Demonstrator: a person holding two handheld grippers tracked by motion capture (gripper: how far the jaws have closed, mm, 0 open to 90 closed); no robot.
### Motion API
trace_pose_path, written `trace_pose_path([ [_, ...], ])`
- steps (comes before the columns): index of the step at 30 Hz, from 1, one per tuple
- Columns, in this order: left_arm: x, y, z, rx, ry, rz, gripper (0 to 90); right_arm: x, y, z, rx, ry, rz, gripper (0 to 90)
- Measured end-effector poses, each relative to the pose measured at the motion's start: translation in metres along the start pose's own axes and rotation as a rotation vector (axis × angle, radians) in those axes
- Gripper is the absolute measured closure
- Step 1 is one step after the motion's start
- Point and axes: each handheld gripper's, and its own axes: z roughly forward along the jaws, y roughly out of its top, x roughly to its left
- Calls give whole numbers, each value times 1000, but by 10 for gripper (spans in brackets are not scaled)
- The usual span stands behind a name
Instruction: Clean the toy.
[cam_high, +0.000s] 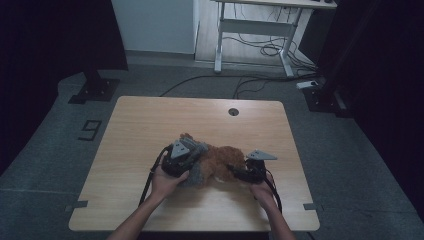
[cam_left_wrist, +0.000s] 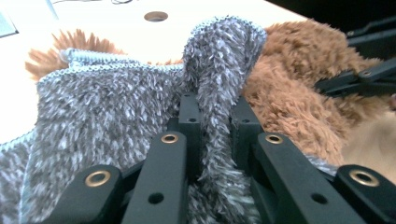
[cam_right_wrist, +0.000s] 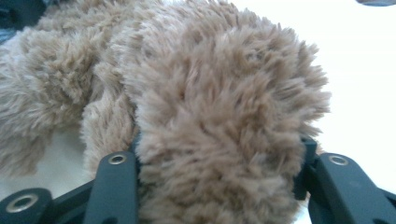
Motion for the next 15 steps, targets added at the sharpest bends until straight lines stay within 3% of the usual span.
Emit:
trace_pose_path([
  [4,7,6,18,-31,19,-27,787,-14,7,10,-30,-12,36,488],
  [9,8,14,39,-53,13,-28,788,-30,12,12,-69,-61,29,490],
  [12,7,17,39,-40,3,-33,787,-36,12,9,-76,-67,23,490],
  [15,8,21,28,-23,-30,-61,785,-29,6,5,-96,-68,-12,489],
])
